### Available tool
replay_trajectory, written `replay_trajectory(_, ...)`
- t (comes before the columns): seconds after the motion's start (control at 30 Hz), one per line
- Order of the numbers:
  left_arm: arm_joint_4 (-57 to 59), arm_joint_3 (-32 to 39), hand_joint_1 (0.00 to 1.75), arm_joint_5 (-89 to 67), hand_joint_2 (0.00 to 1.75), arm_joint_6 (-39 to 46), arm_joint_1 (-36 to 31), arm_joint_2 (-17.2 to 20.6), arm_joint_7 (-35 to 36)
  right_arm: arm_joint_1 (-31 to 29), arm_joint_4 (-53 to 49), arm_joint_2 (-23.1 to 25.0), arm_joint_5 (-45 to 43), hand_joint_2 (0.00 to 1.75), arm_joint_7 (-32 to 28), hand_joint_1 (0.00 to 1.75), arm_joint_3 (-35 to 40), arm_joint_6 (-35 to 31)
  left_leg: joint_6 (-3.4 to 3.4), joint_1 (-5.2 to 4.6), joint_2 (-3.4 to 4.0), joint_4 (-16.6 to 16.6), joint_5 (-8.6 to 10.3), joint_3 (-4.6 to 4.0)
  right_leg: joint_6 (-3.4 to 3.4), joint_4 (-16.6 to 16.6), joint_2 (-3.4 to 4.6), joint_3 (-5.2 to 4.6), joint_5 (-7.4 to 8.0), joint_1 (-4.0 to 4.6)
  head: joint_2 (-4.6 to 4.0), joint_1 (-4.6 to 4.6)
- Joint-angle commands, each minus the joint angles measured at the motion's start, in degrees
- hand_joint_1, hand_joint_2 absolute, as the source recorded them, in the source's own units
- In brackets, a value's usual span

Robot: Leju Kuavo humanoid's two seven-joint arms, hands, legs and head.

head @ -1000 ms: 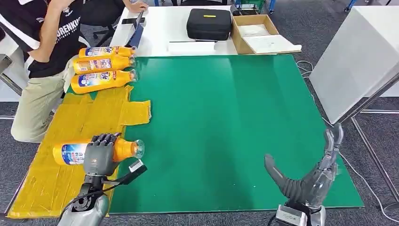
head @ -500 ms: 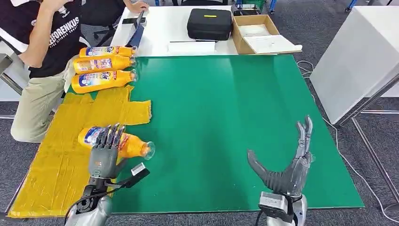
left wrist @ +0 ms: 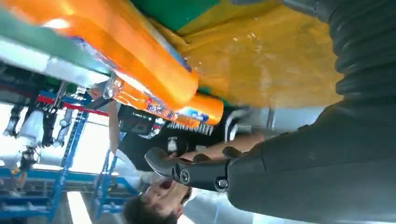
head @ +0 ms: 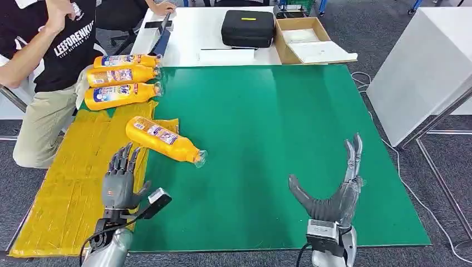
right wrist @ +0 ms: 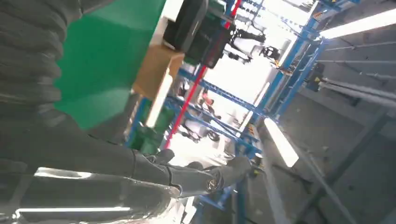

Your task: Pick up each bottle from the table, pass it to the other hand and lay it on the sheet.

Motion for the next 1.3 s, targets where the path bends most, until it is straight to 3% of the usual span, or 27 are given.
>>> replay_trajectory(0.03,-18.3,-20.5,0.00,34.1,1.75,-17.5,7.0,4.9,3.9,-2.4,1.0,-3.9,-8.4,1.75,-2.0,0.00,6.8,-1.7,-0.12,0.08,0.20,0.1,-0.15,0.04,-0.08,0.0,0.13,0.03,-0.06,0.09,0.00,0.02)
replay_trajectory(0.1,-18.3,-20.6,0.00,34.1,1.75,-17.6,7.1,4.9,3.9,-2.4,1.0,-3.8,-8.4,1.75,-2.0,0.00,6.8,-1.7,-0.13,0.09,0.15,0.0,-0.14,0.13,-0.09,0.0,0.01,0.19,-0.09,0.08,0.00,0.00)
replay_trajectory(0.13,-22.0,-23.4,0.00,41.1,1.75,-20.8,8.1,6.3,-1.6,-2.7,0.7,-4.0,-12.0,1.75,-2.8,0.00,7.4,1.2,-0.11,0.02,0.08,0.0,-0.12,0.16,-0.07,0.0,-0.05,0.21,-0.12,0.01,0.00,-0.02)
replay_trajectory(0.3,-45.5,-32.0,0.00,56.2,1.75,-30.2,14.5,10.3,-1.9,-2.3,-2.3,-3.7,-18.7,1.75,-3.5,0.00,7.3,11.8,-0.09,0.07,0.13,0.1,-0.10,-0.12,-0.05,0.1,0.02,-0.04,-0.03,0.08,0.00,0.00)
replay_trajectory(0.4,-49.9,-34.0,0.00,60.5,1.75,-35.2,16.3,10.1,-0.1,-1.3,-3.5,-4.6,-19.5,1.75,3.0,0.00,6.5,16.9,-0.10,0.02,0.01,0.1,-0.13,-0.03,-0.06,0.1,-0.12,0.06,-0.13,0.04,0.02,0.00)
replay_trajectory(0.5,-49.4,-34.1,0.00,60.4,1.75,-35.2,16.5,10.0,-0.1,-0.9,-3.3,-4.8,-19.5,1.75,2.8,0.00,5.8,17.5,-0.10,0.02,-0.01,0.0,-0.11,0.07,-0.06,0.0,-0.15,0.13,-0.09,0.04,0.00,0.02)
replay_trajectory(0.53,-49.1,-33.8,0.00,60.9,1.75,-36.0,16.5,9.8,-0.4,-0.8,-2.5,-4.8,-19.0,1.75,7.5,0.00,4.9,19.1,-0.13,0.02,-0.03,0.0,-0.15,0.15,-0.08,0.0,-0.18,0.22,-0.14,0.05,0.02,0.00)
replay_trajectory(0.67,-47.4,-31.7,0.00,61.9,1.75,-35.7,16.0,8.6,2.8,-5.3,5.7,-4.2,-26.9,1.75,16.5,0.00,-1.4,27.6,-0.12,0.02,0.01,0.0,-0.11,0.18,-0.09,-0.1,-0.13,0.23,-0.09,0.04,0.00,-0.02)
replay_trajectory(0.77,-45.0,-30.7,0.00,63.2,1.75,-36.5,15.4,8.9,4.0,-7.5,10.1,-4.1,-28.9,1.75,16.0,0.00,-3.8,29.9,-0.09,0.02,0.05,-0.1,-0.03,0.17,-0.06,-0.1,-0.07,0.22,0.02,0.03,0.00,0.00)
replay_trajectory(1.3,-42.4,-29.4,0.00,64.2,1.75,-37.1,14.5,7.9,5.6,-5.7,9.4,-3.8,-29.1,1.75,16.5,0.00,-5.5,29.8,-0.14,0.02,0.02,-0.1,-0.11,0.36,-0.12,-0.1,-0.15,0.41,-0.11,0.03,0.00,0.00)
